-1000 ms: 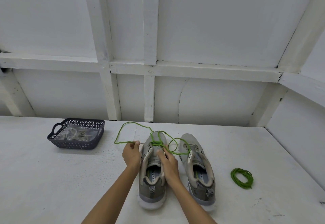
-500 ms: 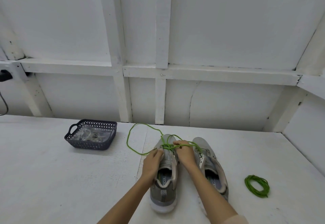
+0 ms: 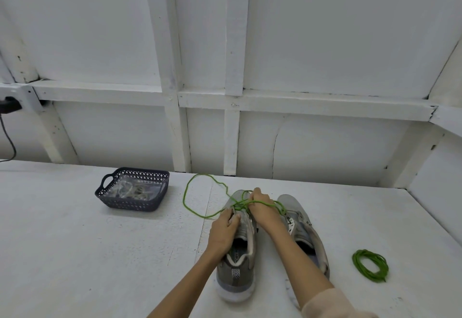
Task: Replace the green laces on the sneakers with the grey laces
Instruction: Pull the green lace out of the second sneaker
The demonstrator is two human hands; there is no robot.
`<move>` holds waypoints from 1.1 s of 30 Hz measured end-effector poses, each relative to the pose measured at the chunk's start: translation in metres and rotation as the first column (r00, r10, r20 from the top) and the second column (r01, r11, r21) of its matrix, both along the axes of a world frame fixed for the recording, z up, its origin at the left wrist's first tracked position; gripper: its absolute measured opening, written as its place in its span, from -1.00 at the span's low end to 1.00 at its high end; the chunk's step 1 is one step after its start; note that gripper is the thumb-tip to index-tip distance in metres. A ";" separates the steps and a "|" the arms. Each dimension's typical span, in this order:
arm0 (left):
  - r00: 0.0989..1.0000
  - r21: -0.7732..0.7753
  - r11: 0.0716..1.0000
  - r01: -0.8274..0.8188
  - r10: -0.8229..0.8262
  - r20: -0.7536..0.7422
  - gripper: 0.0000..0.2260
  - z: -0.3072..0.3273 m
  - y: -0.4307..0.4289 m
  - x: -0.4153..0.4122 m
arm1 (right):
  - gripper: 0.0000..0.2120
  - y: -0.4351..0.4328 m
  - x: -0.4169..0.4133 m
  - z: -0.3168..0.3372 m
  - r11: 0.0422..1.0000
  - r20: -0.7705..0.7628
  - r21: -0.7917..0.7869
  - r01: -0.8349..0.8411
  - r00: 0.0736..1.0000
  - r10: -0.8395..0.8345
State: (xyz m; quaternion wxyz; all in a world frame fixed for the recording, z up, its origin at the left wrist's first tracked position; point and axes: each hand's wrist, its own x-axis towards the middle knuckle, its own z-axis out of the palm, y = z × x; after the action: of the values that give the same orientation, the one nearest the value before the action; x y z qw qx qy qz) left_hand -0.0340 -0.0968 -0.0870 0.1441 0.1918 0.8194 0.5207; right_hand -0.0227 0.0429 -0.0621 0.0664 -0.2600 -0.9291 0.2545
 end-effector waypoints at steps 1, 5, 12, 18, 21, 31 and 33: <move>1.000 0.002 1.000 -0.006 0.006 -0.003 -0.70 -0.001 0.000 0.000 | -0.80 0.002 0.002 0.000 0.999 -0.012 -0.039 0.013 1.000 -0.013; 0.999 0.005 1.000 0.017 -0.017 0.046 -0.94 0.004 -0.002 0.002 | -0.76 0.010 0.005 0.004 0.990 -0.009 -0.143 -0.015 1.000 0.014; 1.000 0.024 1.000 -0.018 0.018 0.019 -0.69 0.007 0.000 0.003 | -0.82 0.009 0.004 -0.001 0.996 -0.063 -0.091 -0.008 0.998 0.002; 0.999 -0.017 0.999 -0.032 0.032 0.013 -0.62 0.006 0.000 0.002 | -0.94 0.011 0.004 0.001 0.990 -0.023 -0.138 -0.005 1.000 0.002; 1.000 -0.039 0.999 -0.031 0.031 -0.001 -0.63 0.009 0.000 0.004 | -0.90 0.011 0.001 0.000 0.979 -0.040 -0.202 0.037 0.998 -0.046; 0.999 -0.034 0.999 -0.037 0.038 0.021 -0.63 0.010 -0.001 0.004 | -0.82 0.023 -0.009 -0.016 0.911 -0.059 -0.390 0.136 0.983 -0.172; 0.999 -0.036 0.999 -0.031 0.032 0.025 -0.68 0.011 -0.001 0.004 | -0.77 0.024 -0.011 -0.014 0.882 -0.063 -0.419 0.218 0.962 -0.267</move>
State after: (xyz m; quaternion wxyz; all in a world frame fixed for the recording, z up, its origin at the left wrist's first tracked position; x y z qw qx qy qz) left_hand -0.0298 -0.0981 -0.0763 0.1497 0.1697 0.8295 0.5105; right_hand -0.0340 0.0666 -0.0760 0.0973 -0.3668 -0.8099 0.4472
